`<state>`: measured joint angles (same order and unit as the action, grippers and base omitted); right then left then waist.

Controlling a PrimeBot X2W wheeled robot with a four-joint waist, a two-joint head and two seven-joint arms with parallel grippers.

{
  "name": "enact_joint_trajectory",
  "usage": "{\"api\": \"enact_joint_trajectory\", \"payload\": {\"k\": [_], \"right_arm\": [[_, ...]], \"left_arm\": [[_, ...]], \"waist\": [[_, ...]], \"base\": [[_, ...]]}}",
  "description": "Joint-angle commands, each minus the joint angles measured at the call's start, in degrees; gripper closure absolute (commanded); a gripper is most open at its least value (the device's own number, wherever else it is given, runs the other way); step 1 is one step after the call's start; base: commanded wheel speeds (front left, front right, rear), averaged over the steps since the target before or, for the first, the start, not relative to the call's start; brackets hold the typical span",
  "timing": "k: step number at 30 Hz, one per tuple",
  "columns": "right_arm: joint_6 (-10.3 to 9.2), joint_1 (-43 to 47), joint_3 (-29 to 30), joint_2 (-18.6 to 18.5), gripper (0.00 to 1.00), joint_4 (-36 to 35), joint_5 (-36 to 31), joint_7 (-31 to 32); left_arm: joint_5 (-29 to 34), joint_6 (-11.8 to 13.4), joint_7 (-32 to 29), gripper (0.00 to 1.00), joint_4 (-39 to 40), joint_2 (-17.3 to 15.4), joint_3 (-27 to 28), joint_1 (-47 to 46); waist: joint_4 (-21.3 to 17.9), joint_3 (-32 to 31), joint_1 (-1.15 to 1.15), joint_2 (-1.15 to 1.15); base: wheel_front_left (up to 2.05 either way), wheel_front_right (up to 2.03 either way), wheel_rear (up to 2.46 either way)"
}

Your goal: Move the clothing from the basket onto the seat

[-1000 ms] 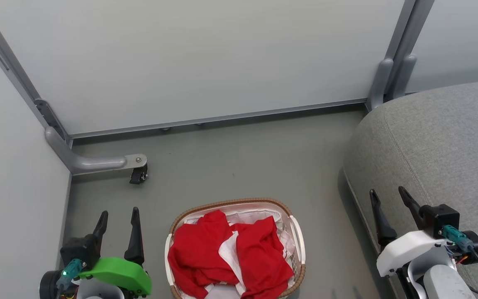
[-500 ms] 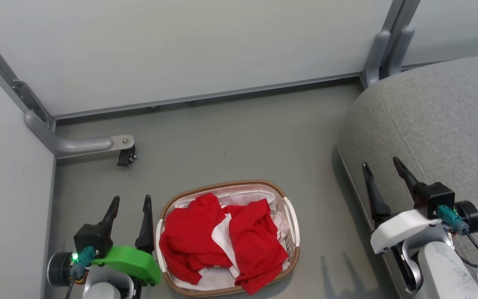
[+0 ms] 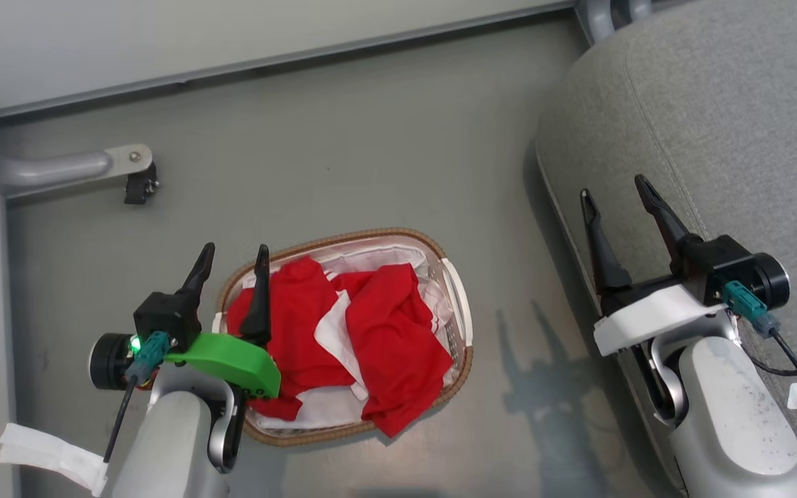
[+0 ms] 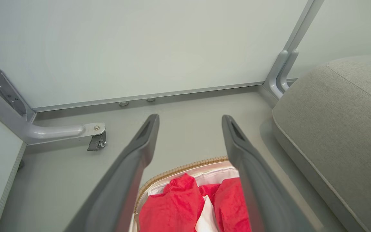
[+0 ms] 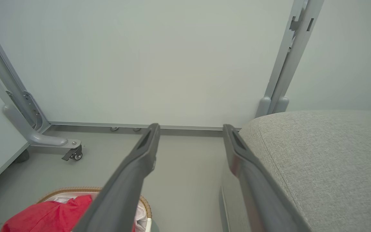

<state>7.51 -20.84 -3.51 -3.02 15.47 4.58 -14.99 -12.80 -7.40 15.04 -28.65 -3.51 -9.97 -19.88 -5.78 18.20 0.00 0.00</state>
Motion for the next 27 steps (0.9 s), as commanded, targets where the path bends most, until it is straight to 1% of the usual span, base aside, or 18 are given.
{"api": "enact_joint_trajectory", "payload": {"k": [1, 10, 16, 25, 27], "right_arm": [[-0.04, -1.4, -0.7, 0.0, 0.00, -0.6, 0.8, -0.3], [-0.05, -5.0, -3.8, 0.0, 0.00, -3.2, 4.5, -0.3], [-0.05, -7.4, -6.7, 0.1, 0.00, -5.0, 6.3, -0.3], [-0.05, -9.6, -9.7, 0.1, 0.00, -8.1, 9.1, -0.3], [-0.05, -9.7, -10.3, 0.0, 0.00, -8.6, 9.6, -0.3]], "left_arm": [[-0.1, -0.1, 0.2, 0.00, -0.6, -0.5, -0.4, -1.5], [-0.6, -0.1, 0.1, 0.00, -2.8, -1.9, -5.0, -8.1], [-0.7, -0.1, 0.1, 0.00, -5.7, -4.1, -8.4, -12.6], [-5.5, -0.1, 0.1, 0.00, -12.0, -6.6, -14.8, -18.4], [-7.7, -0.1, 0.1, 0.00, -14.6, -6.9, -16.4, -19.6]], "waist": [[-3.9, 5.9, 0.00, 0.00], [-7.1, 13.6, 0.00, 0.00], [-10.2, 18.8, 0.00, 0.00], [-14.0, 24.8, 0.00, 0.00], [-14.6, 25.9, 0.00, 0.00]], "base": [[0.00, 0.00, 0.00], [0.00, 0.00, 0.00], [0.00, 0.00, 0.00], [0.00, 0.00, 0.00], [0.00, 0.00, 0.00]]}}
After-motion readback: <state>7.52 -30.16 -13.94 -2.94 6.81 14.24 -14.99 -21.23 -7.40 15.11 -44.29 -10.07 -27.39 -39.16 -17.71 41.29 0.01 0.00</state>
